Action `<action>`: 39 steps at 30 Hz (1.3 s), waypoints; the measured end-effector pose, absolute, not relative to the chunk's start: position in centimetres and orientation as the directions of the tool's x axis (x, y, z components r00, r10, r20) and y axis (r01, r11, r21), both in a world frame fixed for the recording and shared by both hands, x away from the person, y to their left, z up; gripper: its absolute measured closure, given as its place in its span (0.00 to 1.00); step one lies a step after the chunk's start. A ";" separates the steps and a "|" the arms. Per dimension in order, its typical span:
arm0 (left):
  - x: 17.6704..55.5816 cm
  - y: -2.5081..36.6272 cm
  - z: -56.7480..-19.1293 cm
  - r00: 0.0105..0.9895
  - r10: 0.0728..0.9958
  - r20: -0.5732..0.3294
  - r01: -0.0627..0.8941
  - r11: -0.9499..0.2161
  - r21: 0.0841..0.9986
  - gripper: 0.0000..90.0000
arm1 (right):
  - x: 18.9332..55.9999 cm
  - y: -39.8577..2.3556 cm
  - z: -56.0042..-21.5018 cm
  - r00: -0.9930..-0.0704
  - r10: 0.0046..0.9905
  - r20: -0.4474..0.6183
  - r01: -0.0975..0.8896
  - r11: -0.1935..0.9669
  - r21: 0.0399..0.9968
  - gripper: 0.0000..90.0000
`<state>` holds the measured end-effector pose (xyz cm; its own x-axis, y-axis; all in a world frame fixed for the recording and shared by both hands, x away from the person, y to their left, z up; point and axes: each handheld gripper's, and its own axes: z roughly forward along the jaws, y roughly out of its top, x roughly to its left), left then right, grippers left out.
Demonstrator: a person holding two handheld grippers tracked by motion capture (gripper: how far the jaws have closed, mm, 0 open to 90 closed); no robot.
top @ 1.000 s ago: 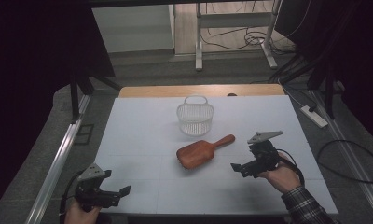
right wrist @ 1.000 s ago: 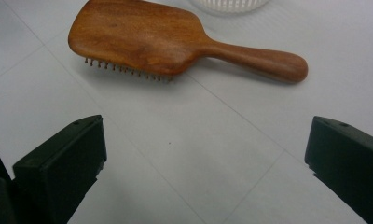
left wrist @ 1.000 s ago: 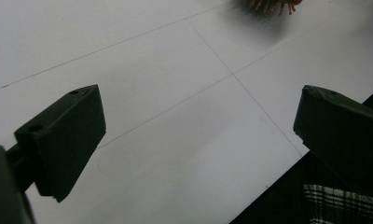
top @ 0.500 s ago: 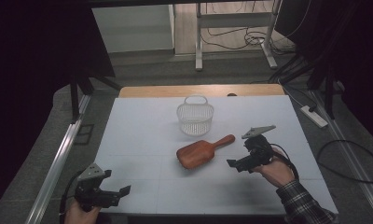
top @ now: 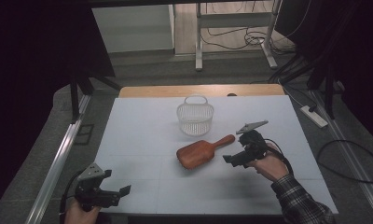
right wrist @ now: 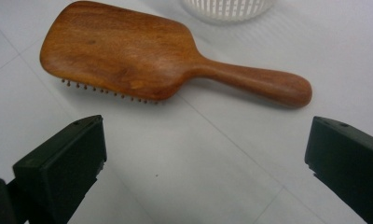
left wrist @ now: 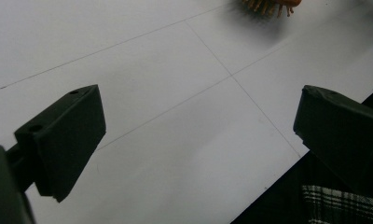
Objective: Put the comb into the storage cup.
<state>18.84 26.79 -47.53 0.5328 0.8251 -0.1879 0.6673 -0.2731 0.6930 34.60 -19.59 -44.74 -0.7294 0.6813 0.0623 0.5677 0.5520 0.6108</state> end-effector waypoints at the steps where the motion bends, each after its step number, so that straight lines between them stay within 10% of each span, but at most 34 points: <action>1: 18.8 26.8 -47.5 0.533 0.825 -0.189 0.667 -0.273 0.693 0.03 | 34.7 -19.5 -44.8 -0.728 0.683 0.062 0.569 0.550 0.611 0.00; 39: 18.9 26.9 -47.5 0.534 0.822 -0.195 0.667 -0.269 0.695 0.03 | 39.5 -15.8 -45.4 -0.714 0.700 0.016 0.597 0.596 0.537 0.00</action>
